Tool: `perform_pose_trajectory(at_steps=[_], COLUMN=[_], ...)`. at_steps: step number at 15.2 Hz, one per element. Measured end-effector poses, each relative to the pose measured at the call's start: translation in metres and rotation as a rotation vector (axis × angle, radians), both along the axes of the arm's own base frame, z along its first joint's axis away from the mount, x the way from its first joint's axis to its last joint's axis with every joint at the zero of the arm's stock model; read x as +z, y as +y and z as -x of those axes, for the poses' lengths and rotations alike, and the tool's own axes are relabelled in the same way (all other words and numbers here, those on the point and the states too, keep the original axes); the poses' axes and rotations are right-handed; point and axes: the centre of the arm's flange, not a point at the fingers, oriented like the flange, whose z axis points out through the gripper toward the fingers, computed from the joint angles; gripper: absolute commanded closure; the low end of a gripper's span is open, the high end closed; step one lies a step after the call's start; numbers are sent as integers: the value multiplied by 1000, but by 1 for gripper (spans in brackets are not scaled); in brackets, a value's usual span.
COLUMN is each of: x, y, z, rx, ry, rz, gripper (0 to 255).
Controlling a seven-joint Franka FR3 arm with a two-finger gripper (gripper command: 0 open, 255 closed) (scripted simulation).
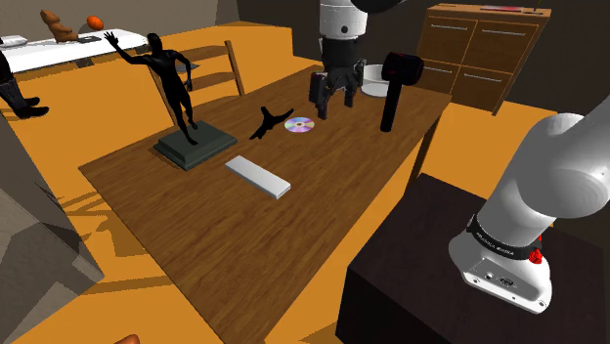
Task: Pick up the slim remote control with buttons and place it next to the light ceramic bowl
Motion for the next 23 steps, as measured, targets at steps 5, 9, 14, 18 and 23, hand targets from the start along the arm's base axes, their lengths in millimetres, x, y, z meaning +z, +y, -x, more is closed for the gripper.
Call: perform_pose_trajectory(at_steps=[5, 9, 14, 18, 23], x=[-34, -62, -95, -125, -149], y=[42, 75, 116, 150, 163], z=[-37, -63, -104, -131, -144], rx=[-7, -11, -18, -23, -26], ry=[1, 2, 4, 5, 5], rz=[-1, -1, -3, -5, -5], gripper=[0, 0, 0, 0, 0])
